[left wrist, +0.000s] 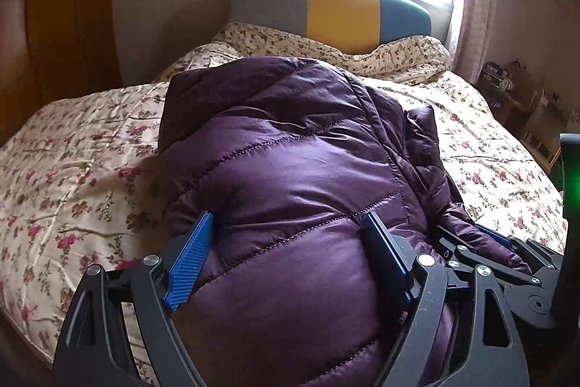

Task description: Fold large clothes

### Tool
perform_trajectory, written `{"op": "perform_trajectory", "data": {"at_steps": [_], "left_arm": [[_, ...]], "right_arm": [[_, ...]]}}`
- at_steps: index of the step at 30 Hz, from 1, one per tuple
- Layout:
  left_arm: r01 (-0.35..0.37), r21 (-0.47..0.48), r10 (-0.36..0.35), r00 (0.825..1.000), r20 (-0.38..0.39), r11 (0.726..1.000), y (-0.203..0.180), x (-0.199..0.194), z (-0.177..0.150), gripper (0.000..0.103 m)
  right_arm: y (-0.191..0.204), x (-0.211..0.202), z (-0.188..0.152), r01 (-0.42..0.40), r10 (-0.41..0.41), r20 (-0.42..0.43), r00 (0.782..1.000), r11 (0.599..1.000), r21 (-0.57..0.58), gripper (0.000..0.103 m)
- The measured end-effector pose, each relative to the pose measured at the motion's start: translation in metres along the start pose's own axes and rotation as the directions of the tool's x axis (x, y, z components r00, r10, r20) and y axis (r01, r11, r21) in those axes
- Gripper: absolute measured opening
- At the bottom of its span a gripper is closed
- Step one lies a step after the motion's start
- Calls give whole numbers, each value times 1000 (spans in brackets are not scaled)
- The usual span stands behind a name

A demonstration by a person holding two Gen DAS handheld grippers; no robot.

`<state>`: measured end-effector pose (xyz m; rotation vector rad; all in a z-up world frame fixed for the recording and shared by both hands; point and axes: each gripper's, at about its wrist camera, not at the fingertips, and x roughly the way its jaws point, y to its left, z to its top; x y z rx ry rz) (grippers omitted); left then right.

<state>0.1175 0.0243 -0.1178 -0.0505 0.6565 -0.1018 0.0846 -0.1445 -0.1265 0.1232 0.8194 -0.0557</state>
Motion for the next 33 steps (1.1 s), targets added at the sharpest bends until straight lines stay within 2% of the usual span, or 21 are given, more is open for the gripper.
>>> {"op": "perform_trajectory", "data": {"at_steps": [7, 17, 23, 33], "left_arm": [[17, -46, -17, 1000, 6, 999, 13, -22, 4, 92], [-64, -86, 67, 997, 38, 994, 29, -58, -2, 99], [-84, -122, 89, 995, 39, 989, 39, -71, -12, 99], [-121, -143, 129, 990, 49, 982, 48, -84, -14, 99]], "right_arm": [[9, -28, 2, 43, -41, 55, 998, 999, -25, 57], [27, -72, 7, 43, -35, 133, 990, 997, -57, 78], [37, -88, 0, 42, -26, 154, 988, 994, -102, 86], [43, -92, -17, 69, -46, 148, 988, 985, -156, 89]]}}
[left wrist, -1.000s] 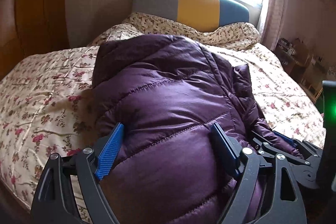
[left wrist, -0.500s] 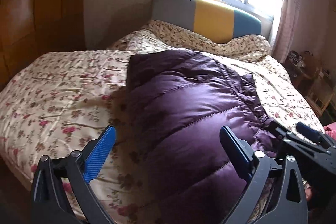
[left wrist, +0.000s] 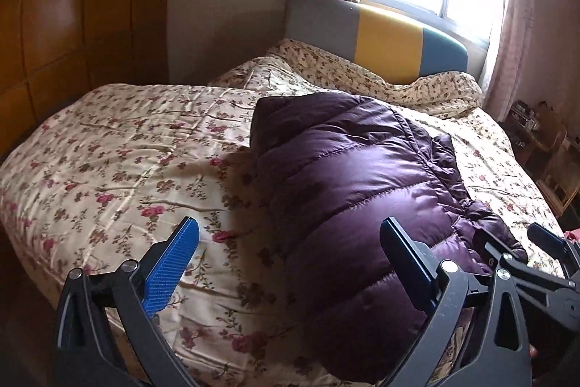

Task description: Fold large clothes

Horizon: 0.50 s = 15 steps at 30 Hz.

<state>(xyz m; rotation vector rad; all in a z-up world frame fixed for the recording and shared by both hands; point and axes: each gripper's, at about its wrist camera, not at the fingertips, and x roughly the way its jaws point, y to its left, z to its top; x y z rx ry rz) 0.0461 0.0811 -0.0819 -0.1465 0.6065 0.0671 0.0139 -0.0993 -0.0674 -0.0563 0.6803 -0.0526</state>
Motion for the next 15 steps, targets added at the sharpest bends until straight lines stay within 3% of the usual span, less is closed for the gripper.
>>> {"op": "perform_trajectory", "data": {"at_steps": [15], "left_arm": [[7, 26, -7, 1000, -8, 1000, -12, -4, -5, 99]], "right_arm": [[-3, -7, 0, 24, -24, 23, 999, 1000, -11, 93]]}}
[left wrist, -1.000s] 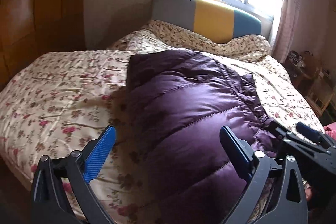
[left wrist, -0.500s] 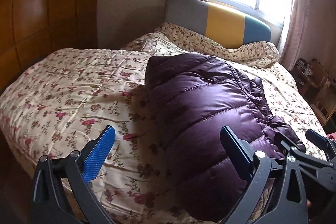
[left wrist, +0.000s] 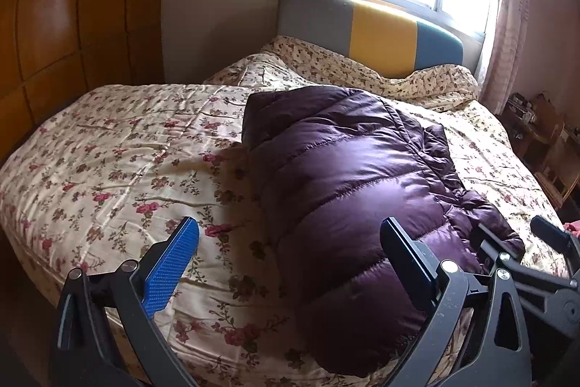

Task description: Fold large clothes

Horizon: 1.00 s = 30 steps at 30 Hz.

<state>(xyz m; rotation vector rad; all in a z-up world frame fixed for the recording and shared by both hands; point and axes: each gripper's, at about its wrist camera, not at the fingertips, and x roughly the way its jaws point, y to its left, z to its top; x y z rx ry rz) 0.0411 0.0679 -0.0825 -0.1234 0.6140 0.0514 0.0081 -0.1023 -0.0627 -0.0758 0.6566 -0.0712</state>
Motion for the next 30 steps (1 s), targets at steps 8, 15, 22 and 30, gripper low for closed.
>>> {"op": "perform_trajectory", "data": {"at_steps": [8, 15, 22, 30], "left_arm": [[-7, 11, 7, 1000, -1, 1000, -2, 1, 0, 99], [-12, 5, 12, 1000, 4, 1000, 4, 1, 1, 99], [2, -9, -2, 1000, -12, 1000, 7, 4, 0, 99], [13, 4, -13, 1000, -23, 1000, -3, 5, -4, 99]], "right_arm": [[6, -2, 0, 29, -29, 6, 1000, 997, -66, 93], [7, 0, 1, 66, -64, 22, 998, 993, -99, 93], [5, 5, -3, 85, -85, 4, 996, 989, -121, 93], [-2, 3, -3, 85, -85, 4, 996, 992, -98, 94]]}}
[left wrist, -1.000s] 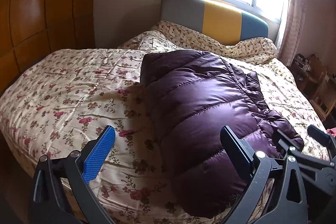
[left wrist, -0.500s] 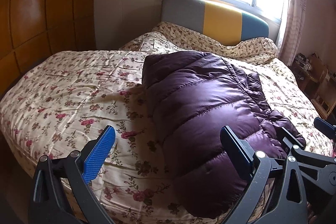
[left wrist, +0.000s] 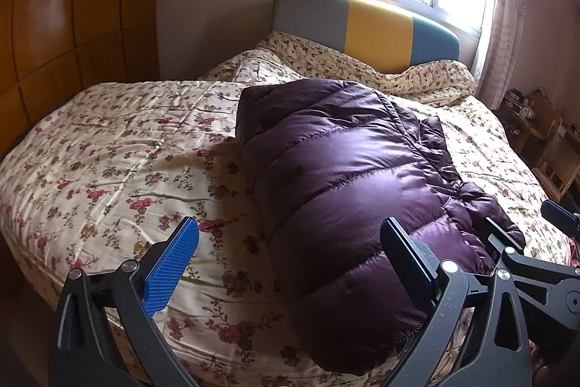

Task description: Fold large clothes

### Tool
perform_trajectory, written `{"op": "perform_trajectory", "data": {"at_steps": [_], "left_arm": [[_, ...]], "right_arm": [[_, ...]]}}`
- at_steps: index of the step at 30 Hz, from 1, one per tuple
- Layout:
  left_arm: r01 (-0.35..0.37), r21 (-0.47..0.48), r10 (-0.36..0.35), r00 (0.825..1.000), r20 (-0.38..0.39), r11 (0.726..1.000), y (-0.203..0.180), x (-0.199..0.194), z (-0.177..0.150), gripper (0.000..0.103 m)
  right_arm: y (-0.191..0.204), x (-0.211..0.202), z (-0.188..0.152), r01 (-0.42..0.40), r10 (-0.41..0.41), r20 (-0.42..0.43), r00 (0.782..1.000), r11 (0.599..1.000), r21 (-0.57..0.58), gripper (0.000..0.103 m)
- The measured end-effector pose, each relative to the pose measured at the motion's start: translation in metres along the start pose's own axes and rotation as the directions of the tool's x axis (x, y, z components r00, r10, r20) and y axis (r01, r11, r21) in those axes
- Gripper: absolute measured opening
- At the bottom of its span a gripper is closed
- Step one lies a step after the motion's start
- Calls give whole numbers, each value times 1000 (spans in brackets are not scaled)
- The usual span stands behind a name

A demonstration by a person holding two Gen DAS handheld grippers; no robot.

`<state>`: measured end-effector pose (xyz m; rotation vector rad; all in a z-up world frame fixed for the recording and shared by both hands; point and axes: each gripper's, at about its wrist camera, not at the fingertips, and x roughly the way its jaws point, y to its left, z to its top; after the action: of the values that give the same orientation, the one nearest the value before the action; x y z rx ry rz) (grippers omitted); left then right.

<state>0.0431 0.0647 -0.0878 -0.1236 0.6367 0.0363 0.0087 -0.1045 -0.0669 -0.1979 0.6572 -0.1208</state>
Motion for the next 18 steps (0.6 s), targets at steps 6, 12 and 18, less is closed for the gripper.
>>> {"op": "perform_trajectory", "data": {"at_steps": [6, 12, 18], "left_arm": [[-40, 11, 40, 999, 3, 999, -4, 0, -1, 99], [-56, 27, 55, 998, 23, 998, -9, -6, -3, 99], [-45, -1, 45, 999, 16, 999, -7, -7, -6, 99]], "right_arm": [[-2, -1, -1, -1, 1, -1, 1000, 1000, 7, 94], [-4, -1, -2, -3, 3, -4, 1000, 1000, 18, 95], [-4, 0, -3, -8, 8, -8, 1000, 1000, 22, 96]]}}
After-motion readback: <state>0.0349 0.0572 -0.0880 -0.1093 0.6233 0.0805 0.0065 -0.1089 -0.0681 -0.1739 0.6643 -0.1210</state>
